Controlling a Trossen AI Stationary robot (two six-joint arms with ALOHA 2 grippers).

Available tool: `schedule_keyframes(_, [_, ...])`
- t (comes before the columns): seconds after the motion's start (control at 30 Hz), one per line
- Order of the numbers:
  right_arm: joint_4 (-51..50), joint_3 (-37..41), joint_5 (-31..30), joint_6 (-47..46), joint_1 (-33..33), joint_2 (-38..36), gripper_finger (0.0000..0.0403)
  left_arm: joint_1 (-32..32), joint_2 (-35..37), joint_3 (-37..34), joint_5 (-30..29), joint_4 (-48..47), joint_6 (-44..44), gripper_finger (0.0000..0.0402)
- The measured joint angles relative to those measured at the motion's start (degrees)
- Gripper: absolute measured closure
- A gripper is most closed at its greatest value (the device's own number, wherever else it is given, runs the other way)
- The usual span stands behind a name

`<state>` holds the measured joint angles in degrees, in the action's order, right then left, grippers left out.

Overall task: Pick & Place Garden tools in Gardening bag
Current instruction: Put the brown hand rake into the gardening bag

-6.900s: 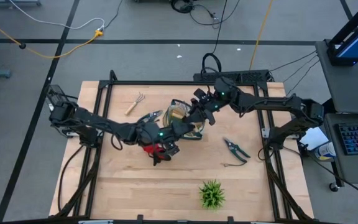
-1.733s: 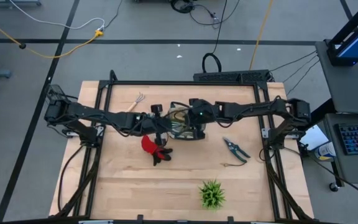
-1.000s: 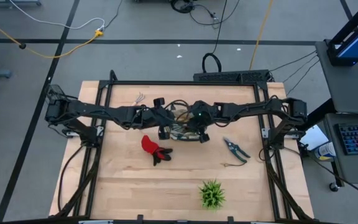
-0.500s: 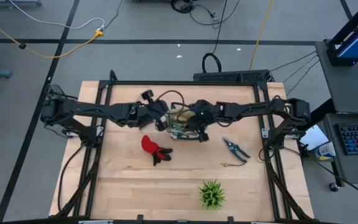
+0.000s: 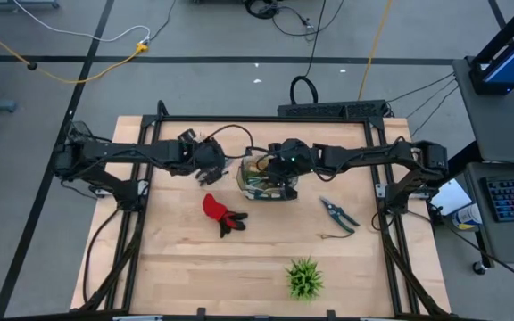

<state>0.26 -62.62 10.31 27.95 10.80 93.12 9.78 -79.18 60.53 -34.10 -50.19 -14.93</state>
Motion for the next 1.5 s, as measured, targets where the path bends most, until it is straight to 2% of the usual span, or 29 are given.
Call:
schedule_keyframes(0.37, [1.6, 0.1, -0.2, -1.9, -1.0, -1.4, 0.0266, 5.8, -0.7, 0.0, 1.1, -2.6, -2.4, 0.0254])
schedule_keyframes(0.6, [0.8, 0.0, -8.9, -6.3, -3.0, -4.9, 0.0262, 8.4, -0.7, 0.0, 1.3, -4.5, -3.1, 0.0243])
schedule_keyframes(0.77, [-2.0, 0.0, -8.8, -10.4, -4.0, -7.6, 0.0261, 10.9, -0.6, -1.7, 4.4, -3.5, -2.1, 0.0243])
schedule_keyframes(0.87, [-2.6, 0.0, -8.8, -14.5, -4.5, -8.5, 0.0261, 12.6, -0.6, -6.1, 5.9, -0.5, -1.7, 0.0243])
schedule_keyframes(1.1, [-2.2, 0.0, -8.8, -17.9, -4.9, -8.9, 0.0265, 14.9, -0.7, -17.9, 7.4, 15.6, -0.3, 0.0243])
schedule_keyframes(1.5, [-2.2, 0.0, -8.7, -21.3, -6.3, -8.9, 0.0268, 17.4, -0.7, -26.7, 6.8, 28.4, -0.7, 0.0243])
